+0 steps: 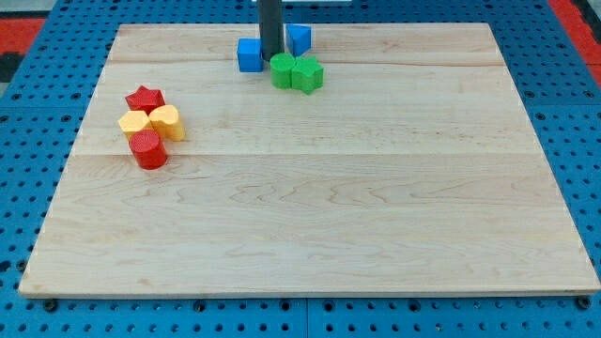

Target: Move the yellow hexagon along with the yellow heart towards right a bit

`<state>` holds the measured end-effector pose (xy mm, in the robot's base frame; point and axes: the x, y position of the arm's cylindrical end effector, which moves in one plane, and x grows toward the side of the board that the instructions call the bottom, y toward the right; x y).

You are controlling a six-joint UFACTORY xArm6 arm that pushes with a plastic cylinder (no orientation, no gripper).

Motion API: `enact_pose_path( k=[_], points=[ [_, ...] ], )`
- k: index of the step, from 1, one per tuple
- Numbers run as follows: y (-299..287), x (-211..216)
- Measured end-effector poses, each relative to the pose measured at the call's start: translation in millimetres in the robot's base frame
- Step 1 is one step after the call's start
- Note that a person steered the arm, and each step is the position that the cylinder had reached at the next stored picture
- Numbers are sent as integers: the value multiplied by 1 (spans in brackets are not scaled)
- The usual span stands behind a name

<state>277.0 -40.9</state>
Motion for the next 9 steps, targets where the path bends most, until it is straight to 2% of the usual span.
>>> enact_pose_path(
  k=[1,2,3,4,5,6,9],
  points=[
    [34,34],
    [54,92],
    [32,176],
    [-46,248],
    [-178,254],
    [-264,204],
    [-219,141]
  ],
)
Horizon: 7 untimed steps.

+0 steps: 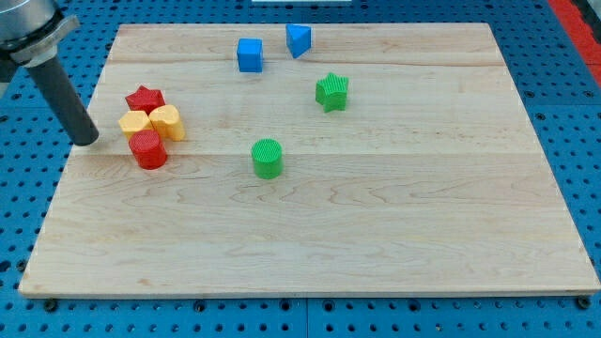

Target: Move the yellow hexagon along with the yellow heart towards right a bit

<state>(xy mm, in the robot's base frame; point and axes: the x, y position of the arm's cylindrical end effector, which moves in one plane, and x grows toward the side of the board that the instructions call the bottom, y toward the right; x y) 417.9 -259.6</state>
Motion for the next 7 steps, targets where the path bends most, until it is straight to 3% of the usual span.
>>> enact_pose_path(
  k=[2,5,6,7],
  points=[
    [95,0],
    [137,-34],
    [121,-24],
    [157,-24]
  ],
)
